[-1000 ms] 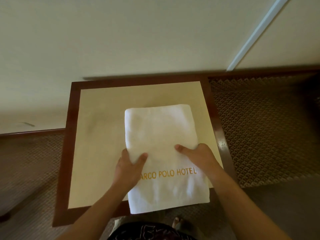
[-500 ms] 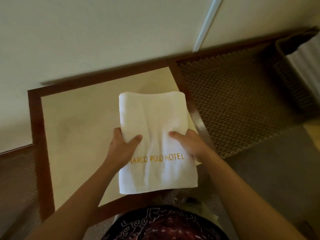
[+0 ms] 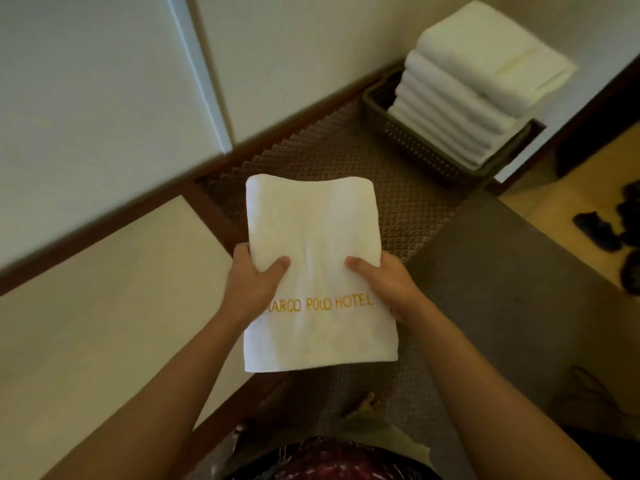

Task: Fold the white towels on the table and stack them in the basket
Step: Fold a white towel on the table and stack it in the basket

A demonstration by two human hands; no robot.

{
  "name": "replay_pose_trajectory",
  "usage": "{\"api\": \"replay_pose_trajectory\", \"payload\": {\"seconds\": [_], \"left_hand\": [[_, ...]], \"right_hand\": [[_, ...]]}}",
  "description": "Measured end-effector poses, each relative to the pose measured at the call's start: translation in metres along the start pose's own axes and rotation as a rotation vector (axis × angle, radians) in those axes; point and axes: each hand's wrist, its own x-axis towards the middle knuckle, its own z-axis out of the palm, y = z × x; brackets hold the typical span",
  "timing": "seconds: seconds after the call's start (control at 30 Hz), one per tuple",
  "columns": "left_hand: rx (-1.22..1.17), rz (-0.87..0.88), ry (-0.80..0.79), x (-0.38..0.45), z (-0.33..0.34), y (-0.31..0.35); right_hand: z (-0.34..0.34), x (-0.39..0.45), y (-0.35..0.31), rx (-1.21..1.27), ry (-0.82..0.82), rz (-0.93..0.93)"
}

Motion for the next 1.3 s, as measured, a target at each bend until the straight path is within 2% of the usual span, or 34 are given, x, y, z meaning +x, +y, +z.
{"api": "replay_pose_trajectory", "payload": {"seconds": [0.37, 0.67, 0.87, 1.1, 1.3], "left_hand": [[0.003, 0.193, -0.337, -0.022, 0.26, 0.136], [0.045, 0.319, -0.542, -0.027, 0.415, 0.213], [0.052, 0.379, -0.628, 0.006, 0.521, 0.281], [-0.075, 0.423, -0.576, 0.065, 0.592, 0.391], [-0.142, 0.382, -0.396, 0.142, 0.573, 0.463]], "right_hand": [[-0.28, -0.013, 0.011, 0.119, 0.339, -0.012], [-0.419, -0.02, 0.024, 0.267, 0.589, 0.016], [-0.515, 0.024, 0.003, 0.238, 0.693, 0.009], [-0.614, 0.11, -0.096, 0.167, 0.697, -0.08], [-0.635, 0.214, -0.197, 0.074, 0.523, -0.167]]}}
